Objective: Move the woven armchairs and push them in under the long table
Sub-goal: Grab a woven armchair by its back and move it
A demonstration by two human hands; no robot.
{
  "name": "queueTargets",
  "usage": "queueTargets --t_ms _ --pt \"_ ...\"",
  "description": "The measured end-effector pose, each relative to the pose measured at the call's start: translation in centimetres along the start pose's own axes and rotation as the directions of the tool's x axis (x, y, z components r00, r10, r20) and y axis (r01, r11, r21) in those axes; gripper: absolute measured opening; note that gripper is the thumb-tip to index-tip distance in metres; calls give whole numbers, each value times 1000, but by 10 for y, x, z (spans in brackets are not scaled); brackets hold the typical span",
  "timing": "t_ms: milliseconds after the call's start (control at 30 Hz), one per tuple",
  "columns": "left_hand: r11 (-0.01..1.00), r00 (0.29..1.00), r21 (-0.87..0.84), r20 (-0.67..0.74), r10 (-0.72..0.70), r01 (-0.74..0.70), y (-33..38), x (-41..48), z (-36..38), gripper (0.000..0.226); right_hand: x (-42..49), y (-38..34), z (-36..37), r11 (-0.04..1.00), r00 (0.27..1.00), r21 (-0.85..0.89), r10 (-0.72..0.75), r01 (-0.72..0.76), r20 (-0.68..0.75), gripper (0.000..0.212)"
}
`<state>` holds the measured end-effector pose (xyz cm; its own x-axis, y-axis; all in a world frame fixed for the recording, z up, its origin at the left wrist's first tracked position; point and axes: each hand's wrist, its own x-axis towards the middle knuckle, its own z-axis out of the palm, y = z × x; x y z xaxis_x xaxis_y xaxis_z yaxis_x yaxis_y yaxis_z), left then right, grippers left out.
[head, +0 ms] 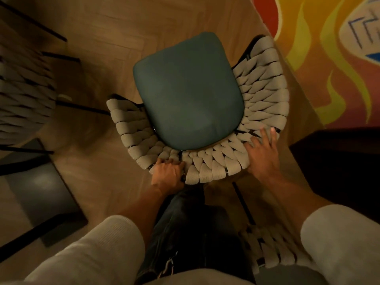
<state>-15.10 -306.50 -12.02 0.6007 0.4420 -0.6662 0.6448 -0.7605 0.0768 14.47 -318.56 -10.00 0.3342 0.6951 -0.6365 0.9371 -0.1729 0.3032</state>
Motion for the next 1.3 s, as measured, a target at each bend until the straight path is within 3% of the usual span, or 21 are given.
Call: queueTargets --t_ms 333,600,733,900,1300 --pt "997 996 3 35 -82 82 14 21 -26 62 35 38 -16 974 975 -66 -218 215 -45 71" --pt "954 958 -91 48 -284 287 48 17 -42 51 63 65 -14 889 889 -70 -455 452 -39 52" --pt "921 927 -126 114 -356 369 74 10 -29 76 68 73 -15 831 841 -140 -541 538 16 56" --pt "853 888 -251 178 -423 457 118 -7 -11 115 74 79 -17 743 777 -268 -628 613 36 66" --pt "566 715 -450 310 -626 691 184 -71 47 108 68 17 -43 450 574 -454 -798 769 181 69"
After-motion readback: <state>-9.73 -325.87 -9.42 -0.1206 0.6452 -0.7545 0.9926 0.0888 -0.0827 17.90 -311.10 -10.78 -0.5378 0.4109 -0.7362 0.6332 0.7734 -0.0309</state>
